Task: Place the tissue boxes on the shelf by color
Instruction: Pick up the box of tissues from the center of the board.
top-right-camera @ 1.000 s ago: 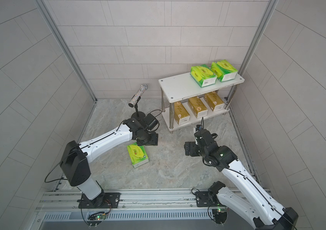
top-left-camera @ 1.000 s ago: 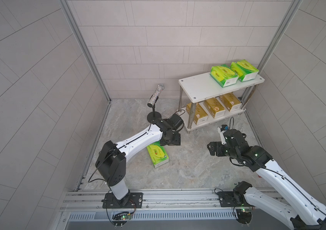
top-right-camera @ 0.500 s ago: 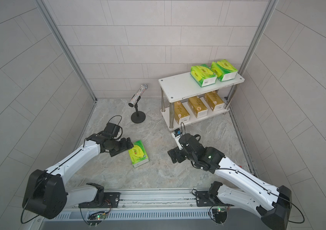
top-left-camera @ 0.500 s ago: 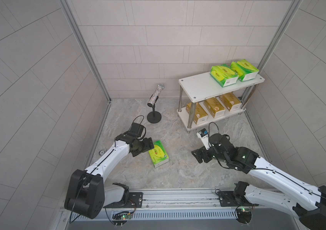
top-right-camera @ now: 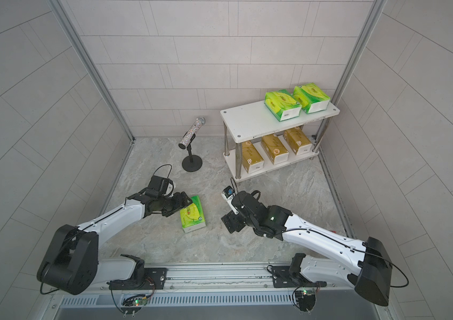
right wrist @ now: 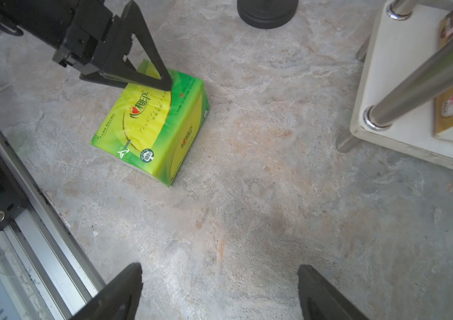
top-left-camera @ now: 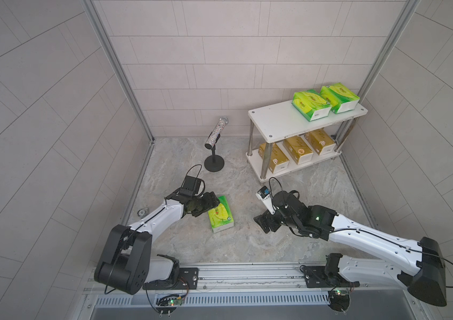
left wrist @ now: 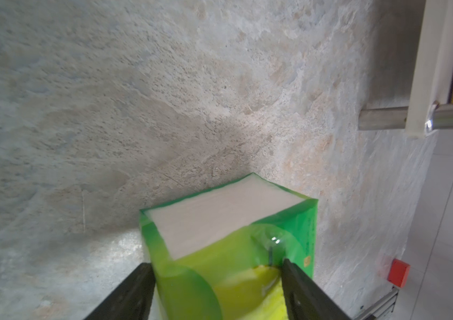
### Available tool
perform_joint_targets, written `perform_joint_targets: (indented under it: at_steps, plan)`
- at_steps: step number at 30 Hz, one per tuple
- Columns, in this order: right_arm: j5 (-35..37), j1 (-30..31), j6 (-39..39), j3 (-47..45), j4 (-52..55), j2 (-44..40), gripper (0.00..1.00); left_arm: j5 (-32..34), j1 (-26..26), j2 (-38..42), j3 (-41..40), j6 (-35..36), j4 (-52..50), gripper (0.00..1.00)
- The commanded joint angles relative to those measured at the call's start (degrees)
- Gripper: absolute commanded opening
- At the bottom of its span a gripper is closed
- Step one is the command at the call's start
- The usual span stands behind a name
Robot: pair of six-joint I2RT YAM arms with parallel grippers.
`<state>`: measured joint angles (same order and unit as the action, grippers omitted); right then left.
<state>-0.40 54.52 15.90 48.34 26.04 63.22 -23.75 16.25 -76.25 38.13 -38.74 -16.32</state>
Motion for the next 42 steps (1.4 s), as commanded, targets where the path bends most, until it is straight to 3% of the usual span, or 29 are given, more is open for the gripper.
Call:
perform_joint_targets:
  at_steps: [1,5,9,15,25,30,33,37,42]
  plan:
    - [-1.6,1.1,-3.6,-0.1,-2.5,0.3,0.91,3.1,0.4,0.0,1.0,-1.6,-2.0,0.68]
    - [-0.9,2.9,-4.3,-0.2,-5.7,1.8,0.92,6.6,2.2,0.7,3.2,-5.3,-5.9,0.60]
    - [4.5,6.7,-5.7,0.3,-8.9,5.0,0.91,9.9,5.4,0.7,5.0,-10.5,-8.5,0.54]
    - [11.5,12.3,-8.7,-4.1,-21.9,7.3,0.91,13.0,9.0,0.6,8.4,-18.2,-14.0,0.50]
    - [15.9,21.2,-23.1,-12.2,-45.2,15.1,0.95,14.8,11.2,-2.0,17.5,-18.7,-23.7,0.49]
    - [21.5,22.4,-27.0,-14.7,-51.5,19.1,0.95,17.4,12.0,-2.9,20.9,-16.0,-28.5,0.54]
    - [23.0,22.4,-27.5,-14.6,-52.7,18.7,0.95,18.6,11.1,-3.7,22.4,-6.0,-28.7,0.67]
    - [23.5,22.5,-26.7,-14.3,-50.3,15.6,0.95,14.7,9.1,-8.0,26.3,7.5,-34.3,0.79]
    - [24.8,22.4,-26.2,-14.4,-47.2,12.7,0.96,11.6,9.2,-7.9,21.7,9.9,-27.5,0.88]
